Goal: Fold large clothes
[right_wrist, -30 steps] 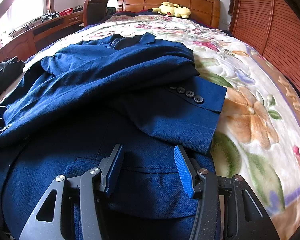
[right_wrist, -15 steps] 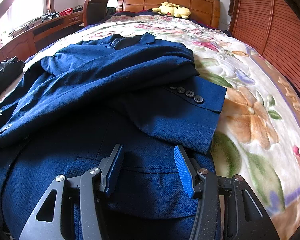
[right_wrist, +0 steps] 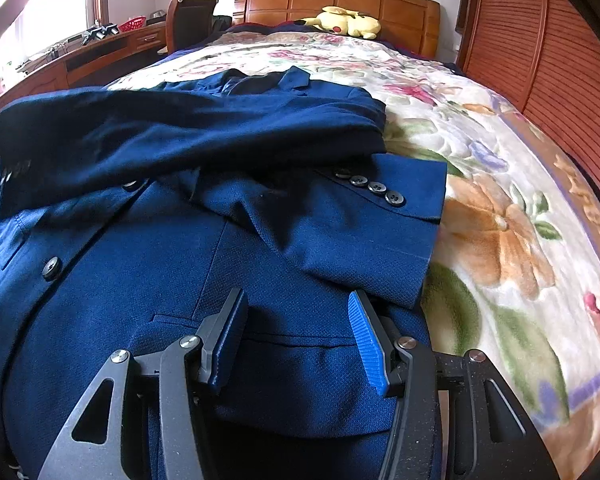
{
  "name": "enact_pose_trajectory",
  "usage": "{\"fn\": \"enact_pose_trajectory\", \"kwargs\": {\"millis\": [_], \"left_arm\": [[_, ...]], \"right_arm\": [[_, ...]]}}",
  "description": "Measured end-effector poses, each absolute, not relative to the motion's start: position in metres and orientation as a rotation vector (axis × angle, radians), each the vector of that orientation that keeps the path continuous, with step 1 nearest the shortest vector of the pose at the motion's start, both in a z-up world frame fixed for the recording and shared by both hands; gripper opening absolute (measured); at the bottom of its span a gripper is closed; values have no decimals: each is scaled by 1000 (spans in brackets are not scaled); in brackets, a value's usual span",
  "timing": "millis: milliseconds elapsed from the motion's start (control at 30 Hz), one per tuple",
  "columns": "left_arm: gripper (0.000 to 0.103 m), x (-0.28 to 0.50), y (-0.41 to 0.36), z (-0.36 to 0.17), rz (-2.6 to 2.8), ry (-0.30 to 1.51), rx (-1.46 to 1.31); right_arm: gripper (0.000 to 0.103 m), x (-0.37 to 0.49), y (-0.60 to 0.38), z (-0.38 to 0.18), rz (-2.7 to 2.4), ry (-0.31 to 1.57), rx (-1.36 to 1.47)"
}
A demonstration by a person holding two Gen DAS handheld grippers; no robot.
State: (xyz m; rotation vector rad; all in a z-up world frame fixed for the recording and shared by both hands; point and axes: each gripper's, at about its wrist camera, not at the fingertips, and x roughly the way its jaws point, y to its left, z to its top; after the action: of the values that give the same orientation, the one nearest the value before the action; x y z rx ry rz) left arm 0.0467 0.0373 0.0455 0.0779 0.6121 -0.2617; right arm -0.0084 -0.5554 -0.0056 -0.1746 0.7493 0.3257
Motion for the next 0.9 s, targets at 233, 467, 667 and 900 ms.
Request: {"fn": "enact_pose_trajectory", "kwargs": {"millis": [233,467,667,900], "left_arm": [[4,75,52,25,-214,677,66],[11,57,54,12,-221,680,54],[51,31,62,15,-212,635,45],[81,4,74,10,-221,637,7]], "right_arm": [[54,-9,-555,-6,325,748,-175],[54,-9,-555,-6,326,749,-175],[54,-9,-555,-6,325,748,-175],[54,-9,-554,-7,325,748,-178]]}}
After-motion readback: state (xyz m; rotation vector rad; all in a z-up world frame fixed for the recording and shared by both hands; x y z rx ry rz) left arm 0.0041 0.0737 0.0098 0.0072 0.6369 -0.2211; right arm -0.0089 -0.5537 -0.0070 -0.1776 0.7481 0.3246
